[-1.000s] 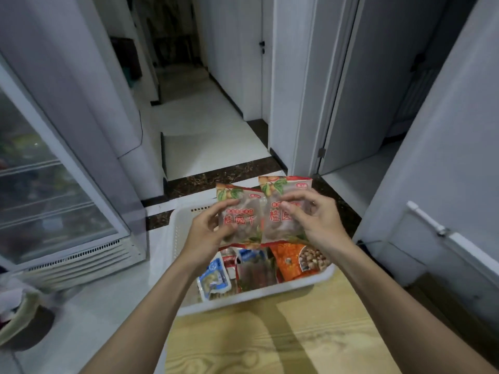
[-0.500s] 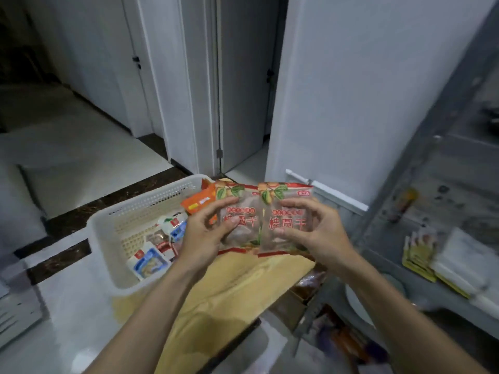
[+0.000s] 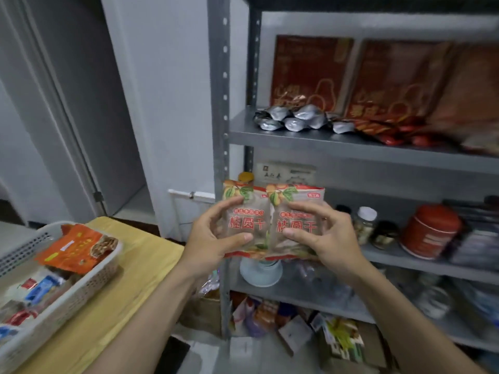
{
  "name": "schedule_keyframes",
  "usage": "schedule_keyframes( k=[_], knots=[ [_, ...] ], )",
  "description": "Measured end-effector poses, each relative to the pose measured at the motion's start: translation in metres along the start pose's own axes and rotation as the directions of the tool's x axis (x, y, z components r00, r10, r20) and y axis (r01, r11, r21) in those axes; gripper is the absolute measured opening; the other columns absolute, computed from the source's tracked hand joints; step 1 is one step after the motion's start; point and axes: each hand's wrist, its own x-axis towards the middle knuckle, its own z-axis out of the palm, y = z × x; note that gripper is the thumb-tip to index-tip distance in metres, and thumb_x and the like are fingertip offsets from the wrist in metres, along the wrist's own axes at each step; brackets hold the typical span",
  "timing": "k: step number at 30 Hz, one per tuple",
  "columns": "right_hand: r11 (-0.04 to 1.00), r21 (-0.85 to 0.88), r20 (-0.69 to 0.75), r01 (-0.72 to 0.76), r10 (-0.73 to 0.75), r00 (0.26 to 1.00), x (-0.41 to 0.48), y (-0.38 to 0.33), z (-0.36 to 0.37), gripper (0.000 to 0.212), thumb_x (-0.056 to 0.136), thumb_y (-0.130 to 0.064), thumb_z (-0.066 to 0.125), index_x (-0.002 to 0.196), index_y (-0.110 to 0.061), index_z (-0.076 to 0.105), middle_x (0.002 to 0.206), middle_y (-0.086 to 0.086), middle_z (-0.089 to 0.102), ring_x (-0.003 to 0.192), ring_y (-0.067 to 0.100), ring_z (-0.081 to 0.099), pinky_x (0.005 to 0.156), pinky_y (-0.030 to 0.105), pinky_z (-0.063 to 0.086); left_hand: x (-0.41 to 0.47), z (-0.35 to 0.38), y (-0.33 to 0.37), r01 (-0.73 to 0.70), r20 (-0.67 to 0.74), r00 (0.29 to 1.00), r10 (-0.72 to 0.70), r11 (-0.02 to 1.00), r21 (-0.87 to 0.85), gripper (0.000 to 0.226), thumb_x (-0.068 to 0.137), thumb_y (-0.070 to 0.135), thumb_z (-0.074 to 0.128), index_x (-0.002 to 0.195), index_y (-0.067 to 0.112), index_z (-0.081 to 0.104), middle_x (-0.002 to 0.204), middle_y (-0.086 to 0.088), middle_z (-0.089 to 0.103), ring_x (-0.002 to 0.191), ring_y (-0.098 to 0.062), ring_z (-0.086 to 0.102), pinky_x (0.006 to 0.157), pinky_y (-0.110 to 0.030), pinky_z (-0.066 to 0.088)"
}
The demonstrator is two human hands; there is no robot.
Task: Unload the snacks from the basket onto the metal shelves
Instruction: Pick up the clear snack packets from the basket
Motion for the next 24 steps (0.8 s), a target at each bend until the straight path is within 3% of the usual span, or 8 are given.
schedule_keyframes(
  k=[7,12,15,18,21,24],
  knots=[
    [0.999,-0.034,-0.145,-0.017,0.012,0.989,-0.065,-0.006,-0.165,0.045,0.067,-0.006,0.083,0.108,-0.022,0.072,0.120,0.000,0.063,0.106,0.005,0.065,0.085,0.021,0.055,0.002,0.172,-0.001,-0.037,0.161,0.986,0.039,0.999,-0.013,0.063,0.066,-0.011,0.079,0.118,0.022,0.065,0.119,0.002,0.068,0.101,-0.018,0.070,0.074,-0.032,0.059],
    [0.999,-0.047,-0.197,-0.027,0.017,0.980,-0.100,-0.006,-0.274,0.045,0.070,-0.007,0.083,0.109,-0.026,0.072,0.122,-0.002,0.063,0.108,0.007,0.065,0.081,0.021,0.056,-0.003,0.286,-0.004,-0.058,0.205,0.977,0.062,0.998,-0.022,0.065,0.066,-0.009,0.080,0.120,0.024,0.065,0.121,0.008,0.067,0.103,-0.018,0.069,0.077,-0.037,0.059],
    [0.999,-0.017,-0.249,-0.033,0.027,0.968,-0.115,-0.010,-0.325,0.043,0.071,-0.007,0.083,0.108,-0.026,0.073,0.119,-0.003,0.066,0.106,0.012,0.067,0.083,0.028,0.058,0.000,0.341,-0.001,-0.058,0.247,0.967,0.061,0.998,-0.020,0.065,0.064,-0.005,0.082,0.119,0.026,0.065,0.120,0.005,0.068,0.104,-0.020,0.069,0.078,-0.041,0.059],
    [0.999,0.022,-0.285,-0.032,0.037,0.958,-0.123,-0.013,-0.366,0.043,0.070,-0.004,0.082,0.106,-0.026,0.073,0.115,-0.002,0.070,0.103,0.013,0.069,0.082,0.030,0.059,0.009,0.383,0.005,-0.051,0.301,0.952,0.058,0.998,-0.029,0.068,0.059,-0.002,0.083,0.118,0.027,0.065,0.118,0.003,0.069,0.101,-0.021,0.070,0.077,-0.042,0.060],
    [0.998,0.045,-0.333,-0.036,0.049,0.942,-0.119,-0.009,-0.399,0.043,0.068,-0.008,0.083,0.104,-0.028,0.074,0.111,-0.001,0.072,0.101,0.018,0.070,0.080,0.035,0.059,0.028,0.418,0.006,-0.101,0.357,0.929,0.094,0.995,0.003,0.077,0.057,-0.003,0.086,0.124,0.025,0.062,0.121,0.003,0.068,0.109,-0.018,0.067,0.082,-0.035,0.058],
    [0.996,0.079,-0.378,-0.040,0.067,0.923,-0.108,-0.004,-0.430,0.046,0.064,-0.008,0.083,0.106,-0.023,0.073,0.109,0.001,0.073,0.100,0.018,0.071,0.076,0.034,0.060,0.053,0.451,0.004,-0.142,0.394,0.911,0.119,0.989,0.030,0.083,0.056,-0.003,0.088,0.128,0.026,0.059,0.126,0.007,0.065,0.116,-0.016,0.062,0.090,-0.040,0.055]
  ],
)
